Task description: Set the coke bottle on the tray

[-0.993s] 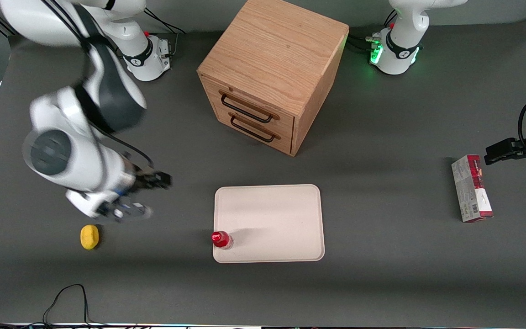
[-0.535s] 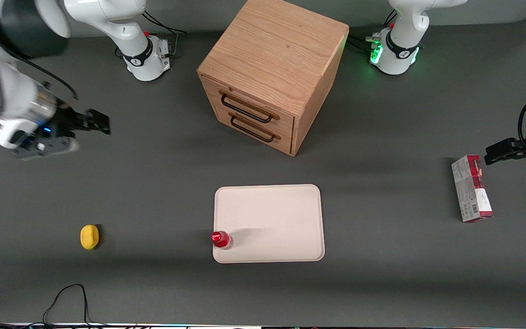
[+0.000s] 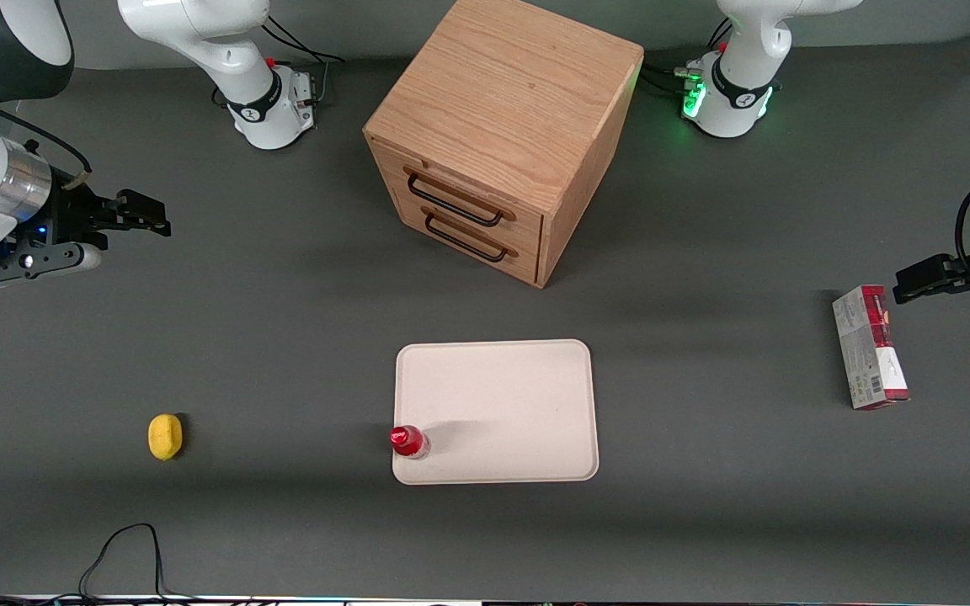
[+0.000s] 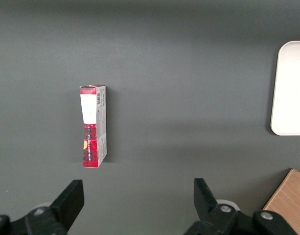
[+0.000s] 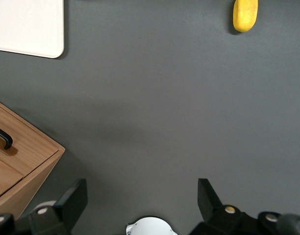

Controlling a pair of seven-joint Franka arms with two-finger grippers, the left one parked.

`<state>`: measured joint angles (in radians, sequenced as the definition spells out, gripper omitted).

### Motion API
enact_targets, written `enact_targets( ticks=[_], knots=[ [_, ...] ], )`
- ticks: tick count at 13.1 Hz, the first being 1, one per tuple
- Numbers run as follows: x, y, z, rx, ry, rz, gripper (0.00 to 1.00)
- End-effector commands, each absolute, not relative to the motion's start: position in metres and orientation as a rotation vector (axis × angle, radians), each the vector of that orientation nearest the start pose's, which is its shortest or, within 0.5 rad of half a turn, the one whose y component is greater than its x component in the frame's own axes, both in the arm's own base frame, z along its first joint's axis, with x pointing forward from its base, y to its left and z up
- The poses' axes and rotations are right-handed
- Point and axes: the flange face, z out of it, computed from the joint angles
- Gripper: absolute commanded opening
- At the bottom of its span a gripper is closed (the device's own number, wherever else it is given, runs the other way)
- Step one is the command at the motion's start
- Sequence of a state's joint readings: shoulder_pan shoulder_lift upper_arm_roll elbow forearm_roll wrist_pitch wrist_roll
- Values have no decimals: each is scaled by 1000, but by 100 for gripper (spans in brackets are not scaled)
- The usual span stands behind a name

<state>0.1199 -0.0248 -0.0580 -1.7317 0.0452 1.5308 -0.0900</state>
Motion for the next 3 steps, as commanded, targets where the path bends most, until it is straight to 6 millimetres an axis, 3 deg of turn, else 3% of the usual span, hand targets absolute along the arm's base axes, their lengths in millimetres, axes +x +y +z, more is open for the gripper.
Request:
enact_targets(
  ticks=[1,3],
  knots=[
    [537,35,567,-3049,-217,254,100],
    [538,24,571,-3052,-190,241,100]
  ],
)
